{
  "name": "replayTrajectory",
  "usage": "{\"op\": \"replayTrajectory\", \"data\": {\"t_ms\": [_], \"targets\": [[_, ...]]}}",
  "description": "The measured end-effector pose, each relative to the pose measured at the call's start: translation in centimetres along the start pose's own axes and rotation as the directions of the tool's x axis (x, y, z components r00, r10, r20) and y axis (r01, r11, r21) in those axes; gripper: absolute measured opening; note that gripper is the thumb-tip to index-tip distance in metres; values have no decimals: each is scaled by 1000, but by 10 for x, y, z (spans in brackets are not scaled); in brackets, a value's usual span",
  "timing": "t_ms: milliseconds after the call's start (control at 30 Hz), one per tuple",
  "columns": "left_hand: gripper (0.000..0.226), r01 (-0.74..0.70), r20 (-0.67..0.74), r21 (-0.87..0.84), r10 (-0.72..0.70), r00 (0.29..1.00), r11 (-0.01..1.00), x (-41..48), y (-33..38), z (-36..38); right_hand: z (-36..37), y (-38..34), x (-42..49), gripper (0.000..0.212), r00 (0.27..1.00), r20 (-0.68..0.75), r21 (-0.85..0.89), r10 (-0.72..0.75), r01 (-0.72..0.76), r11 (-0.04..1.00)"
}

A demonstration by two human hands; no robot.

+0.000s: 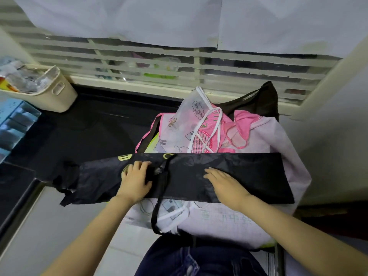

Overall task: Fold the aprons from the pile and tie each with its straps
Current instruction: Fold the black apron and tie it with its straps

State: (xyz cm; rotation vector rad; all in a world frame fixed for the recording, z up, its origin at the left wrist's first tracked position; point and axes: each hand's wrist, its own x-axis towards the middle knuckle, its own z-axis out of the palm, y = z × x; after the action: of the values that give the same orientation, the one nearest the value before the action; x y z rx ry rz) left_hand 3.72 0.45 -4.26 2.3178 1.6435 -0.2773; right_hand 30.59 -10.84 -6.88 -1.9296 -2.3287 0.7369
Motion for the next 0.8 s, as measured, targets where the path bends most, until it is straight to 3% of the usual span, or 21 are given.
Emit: {"op": "replayTrajectory", "data": {"t_ms": [133, 300, 400, 567, 667, 800], "targets": [[45, 113, 98, -110, -102, 990, 988, 1, -25, 7, 4, -30, 32, 66, 995, 88, 27, -57, 55, 998], [25, 105, 51, -193, -97, 994, 975, 13, -32, 8, -8, -56, 71, 60, 995, 99, 100, 3, -13, 995], [26, 116, 82, -184, -102, 991, 976, 17, -35, 7, -18, -66, 100, 61, 997, 83, 148, 2, -14, 989], [24, 110, 132, -296, -74, 989, 949, 24, -50, 6, -26, -79, 139, 37, 995, 82, 88, -58, 50, 995], [25, 110, 166, -351, -54, 985, 930, 21, -60, 5, -30, -84, 156, 23, 996, 80, 91, 40, -47, 995], [12, 203, 246, -287, -133, 960, 936, 10, -76, 8, -27, -82, 174, 25, 979, 103, 157, 177, -192, 969]]}}
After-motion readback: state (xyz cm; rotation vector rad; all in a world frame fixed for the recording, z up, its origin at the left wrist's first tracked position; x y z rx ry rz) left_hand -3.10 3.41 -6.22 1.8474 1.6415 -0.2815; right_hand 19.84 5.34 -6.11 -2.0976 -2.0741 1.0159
